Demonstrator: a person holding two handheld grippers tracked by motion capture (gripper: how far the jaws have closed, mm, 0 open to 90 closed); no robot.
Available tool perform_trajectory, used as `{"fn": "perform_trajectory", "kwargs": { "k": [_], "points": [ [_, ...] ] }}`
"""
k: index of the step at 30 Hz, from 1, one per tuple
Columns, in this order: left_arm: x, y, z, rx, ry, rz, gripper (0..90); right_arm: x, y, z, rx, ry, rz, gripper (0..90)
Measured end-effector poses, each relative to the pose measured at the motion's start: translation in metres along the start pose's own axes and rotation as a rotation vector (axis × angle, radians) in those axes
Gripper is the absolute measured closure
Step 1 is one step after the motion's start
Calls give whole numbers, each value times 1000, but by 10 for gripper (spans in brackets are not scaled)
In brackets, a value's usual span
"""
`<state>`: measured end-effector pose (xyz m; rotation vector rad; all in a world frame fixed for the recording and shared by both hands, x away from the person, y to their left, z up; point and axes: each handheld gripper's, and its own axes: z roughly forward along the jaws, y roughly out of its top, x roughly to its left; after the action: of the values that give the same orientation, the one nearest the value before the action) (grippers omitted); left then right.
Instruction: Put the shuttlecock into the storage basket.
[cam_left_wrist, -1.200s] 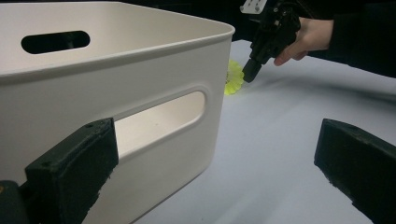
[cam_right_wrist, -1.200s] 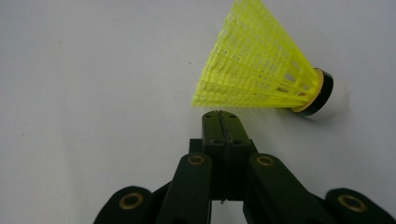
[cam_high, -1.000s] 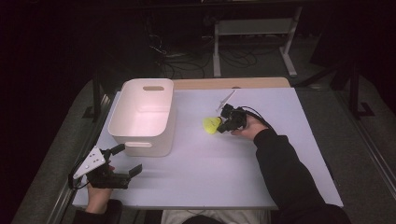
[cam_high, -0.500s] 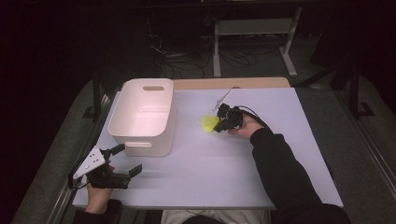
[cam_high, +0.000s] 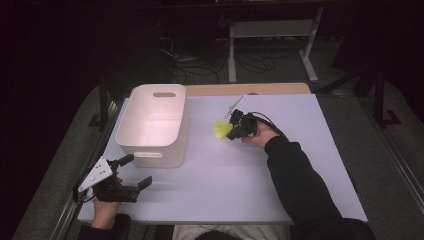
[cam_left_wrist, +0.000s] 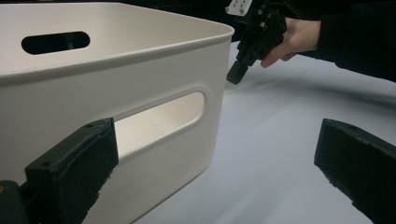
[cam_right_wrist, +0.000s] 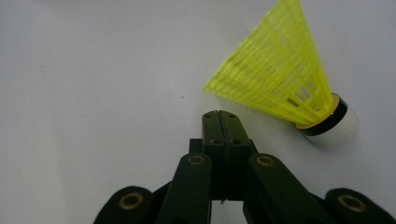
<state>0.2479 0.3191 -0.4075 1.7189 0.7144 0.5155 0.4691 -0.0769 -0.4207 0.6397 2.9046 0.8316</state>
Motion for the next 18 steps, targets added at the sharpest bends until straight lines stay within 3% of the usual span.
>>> {"fn": "perform_trajectory", "kwargs": {
  "k": [18],
  "points": [
    [0,0,0,-2,-1,0,0,-7,9,10,-4,-18,22,889]
  ]
}}
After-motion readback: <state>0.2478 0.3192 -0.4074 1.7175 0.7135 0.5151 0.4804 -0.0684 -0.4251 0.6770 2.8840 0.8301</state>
